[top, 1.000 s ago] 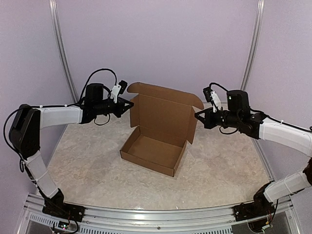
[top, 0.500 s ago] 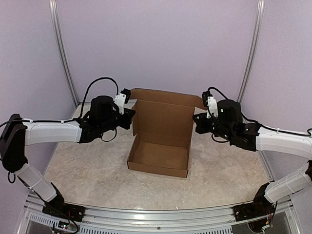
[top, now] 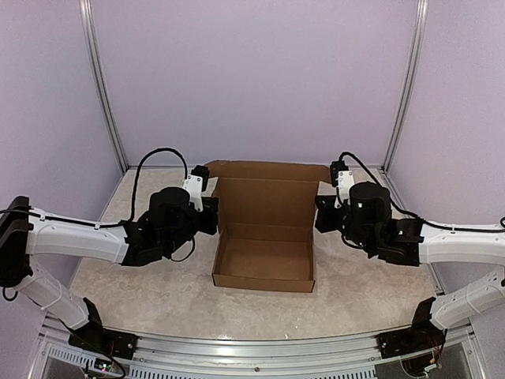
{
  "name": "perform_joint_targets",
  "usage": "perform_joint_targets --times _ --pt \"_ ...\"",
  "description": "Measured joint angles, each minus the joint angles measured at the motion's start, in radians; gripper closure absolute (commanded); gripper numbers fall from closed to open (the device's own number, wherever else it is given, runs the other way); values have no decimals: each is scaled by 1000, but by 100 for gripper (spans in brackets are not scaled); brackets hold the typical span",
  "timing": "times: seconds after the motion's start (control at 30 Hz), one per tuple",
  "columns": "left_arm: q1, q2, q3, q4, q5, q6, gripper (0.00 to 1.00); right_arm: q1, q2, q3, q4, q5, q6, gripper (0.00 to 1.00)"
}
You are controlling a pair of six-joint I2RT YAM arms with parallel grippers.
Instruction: Fold the paper box
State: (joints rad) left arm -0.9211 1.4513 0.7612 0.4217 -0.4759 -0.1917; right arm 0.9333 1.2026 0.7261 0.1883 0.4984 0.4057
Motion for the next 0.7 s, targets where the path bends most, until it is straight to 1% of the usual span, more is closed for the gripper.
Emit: perform_joint_targets --times 0.23,0.47,0.7 --pt "-102 -4 -43 45 -142 -67 100 60 -34 -58 32 85 -9 100" --pt "-166 5 -51 54 -230 -134 100 121 -38 -102 72 177 -11 100" --pt "-200 5 -58 60 -270 -199 100 167 -43 -139 100 248 -10 100"
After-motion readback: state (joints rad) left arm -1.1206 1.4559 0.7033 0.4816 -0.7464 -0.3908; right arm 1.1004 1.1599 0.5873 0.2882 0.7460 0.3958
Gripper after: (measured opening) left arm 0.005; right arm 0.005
